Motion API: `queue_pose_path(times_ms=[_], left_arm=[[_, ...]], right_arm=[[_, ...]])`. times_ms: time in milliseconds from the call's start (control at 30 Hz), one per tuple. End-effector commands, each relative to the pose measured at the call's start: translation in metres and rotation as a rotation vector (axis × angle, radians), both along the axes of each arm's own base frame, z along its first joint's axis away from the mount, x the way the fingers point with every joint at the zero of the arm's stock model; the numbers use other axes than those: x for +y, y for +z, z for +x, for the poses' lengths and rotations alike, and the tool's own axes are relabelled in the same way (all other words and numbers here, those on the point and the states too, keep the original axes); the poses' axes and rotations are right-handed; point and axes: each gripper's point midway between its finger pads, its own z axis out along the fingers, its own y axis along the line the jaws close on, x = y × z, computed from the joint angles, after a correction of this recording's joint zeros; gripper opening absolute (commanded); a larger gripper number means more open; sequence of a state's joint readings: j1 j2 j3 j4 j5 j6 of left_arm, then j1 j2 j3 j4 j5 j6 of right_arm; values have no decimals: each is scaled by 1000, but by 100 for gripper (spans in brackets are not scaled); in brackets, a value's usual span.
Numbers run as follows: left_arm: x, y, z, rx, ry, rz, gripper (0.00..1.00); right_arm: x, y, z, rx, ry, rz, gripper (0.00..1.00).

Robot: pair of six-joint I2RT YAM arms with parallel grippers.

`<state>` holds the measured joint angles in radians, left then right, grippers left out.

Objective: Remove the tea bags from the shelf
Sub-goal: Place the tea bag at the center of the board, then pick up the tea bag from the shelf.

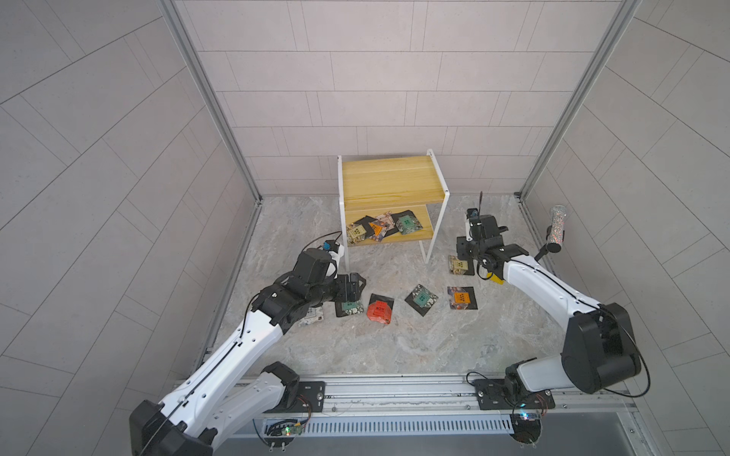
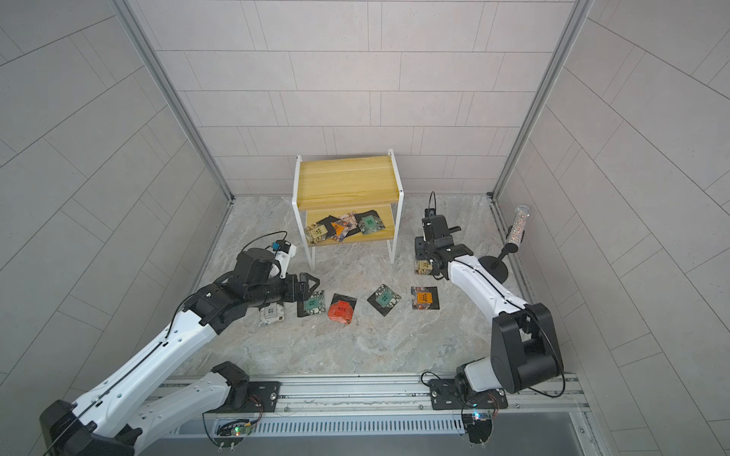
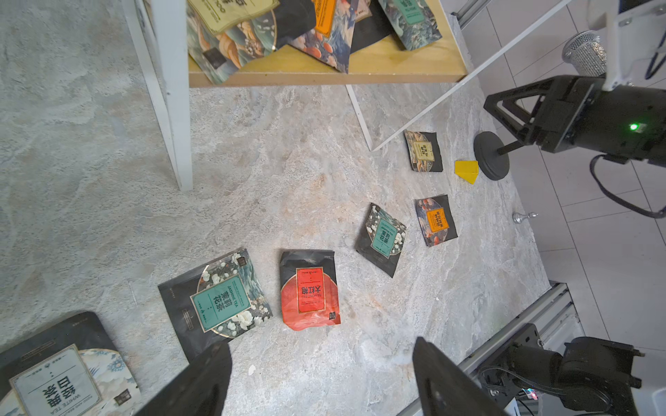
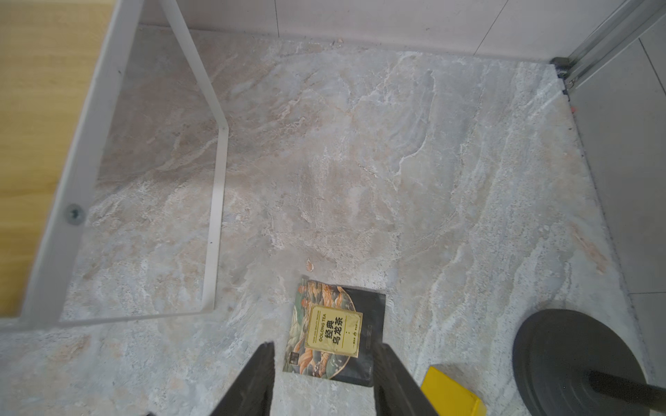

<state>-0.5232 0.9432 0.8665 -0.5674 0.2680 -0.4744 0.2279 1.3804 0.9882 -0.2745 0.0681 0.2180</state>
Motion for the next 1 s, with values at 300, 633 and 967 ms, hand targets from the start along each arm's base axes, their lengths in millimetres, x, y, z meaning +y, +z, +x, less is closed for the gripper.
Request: queue_pose_path(times_ms=[300,633,967], left_arm=[[-5,26,13,-42,-1,-1,88],[-10,32,21,-53,1,-7,91],[-5,32,21,-61,17,3,92]], right_arm=[[19,65,-55,-178,178,29,65],[73,92,-95,-339,493,19,100],[118,101,-117,-470,794,-67,99]])
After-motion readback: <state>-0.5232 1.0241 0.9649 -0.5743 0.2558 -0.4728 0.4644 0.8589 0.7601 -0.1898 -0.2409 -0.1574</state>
